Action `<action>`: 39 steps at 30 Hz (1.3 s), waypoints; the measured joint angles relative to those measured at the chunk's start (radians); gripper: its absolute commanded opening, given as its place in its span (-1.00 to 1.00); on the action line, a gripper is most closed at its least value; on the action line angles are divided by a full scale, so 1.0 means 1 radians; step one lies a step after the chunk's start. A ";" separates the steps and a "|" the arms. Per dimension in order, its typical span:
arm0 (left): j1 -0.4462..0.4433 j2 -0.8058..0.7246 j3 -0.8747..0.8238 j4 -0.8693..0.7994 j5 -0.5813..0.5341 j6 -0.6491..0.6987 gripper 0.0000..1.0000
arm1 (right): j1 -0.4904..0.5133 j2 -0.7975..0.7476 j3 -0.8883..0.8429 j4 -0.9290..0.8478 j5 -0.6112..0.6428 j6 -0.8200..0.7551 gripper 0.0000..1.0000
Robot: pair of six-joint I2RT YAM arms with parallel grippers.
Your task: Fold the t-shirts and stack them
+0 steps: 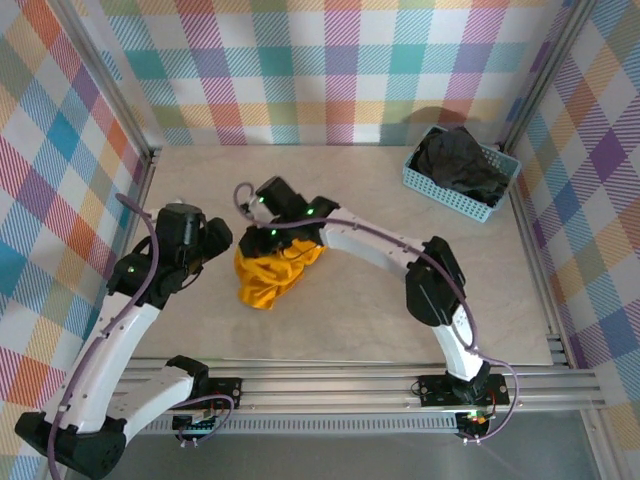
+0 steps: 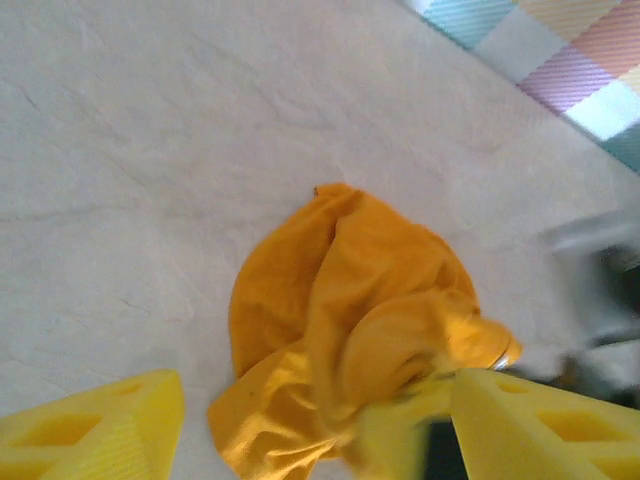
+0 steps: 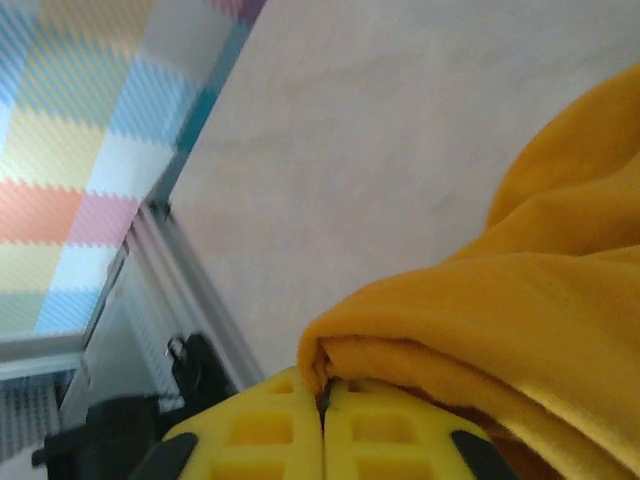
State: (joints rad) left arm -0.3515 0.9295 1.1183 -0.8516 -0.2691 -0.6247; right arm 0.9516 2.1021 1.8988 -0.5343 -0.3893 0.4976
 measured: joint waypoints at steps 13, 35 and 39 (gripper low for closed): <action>-0.188 0.333 0.111 0.016 0.006 0.213 0.84 | -0.238 -0.552 -0.629 0.058 0.133 0.116 0.41; -0.507 1.172 0.508 -0.022 -0.449 0.308 -1.00 | -0.584 -0.937 -0.996 0.039 0.213 0.255 0.34; -0.505 1.170 0.536 -0.040 -0.446 0.320 -1.00 | -0.586 -0.942 -0.996 0.039 0.216 0.255 0.33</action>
State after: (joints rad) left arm -0.8570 2.0991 1.6539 -0.8913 -0.7155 -0.3046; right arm 0.3656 1.1603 0.9031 -0.4953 -0.1738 0.7528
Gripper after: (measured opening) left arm 0.054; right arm 0.669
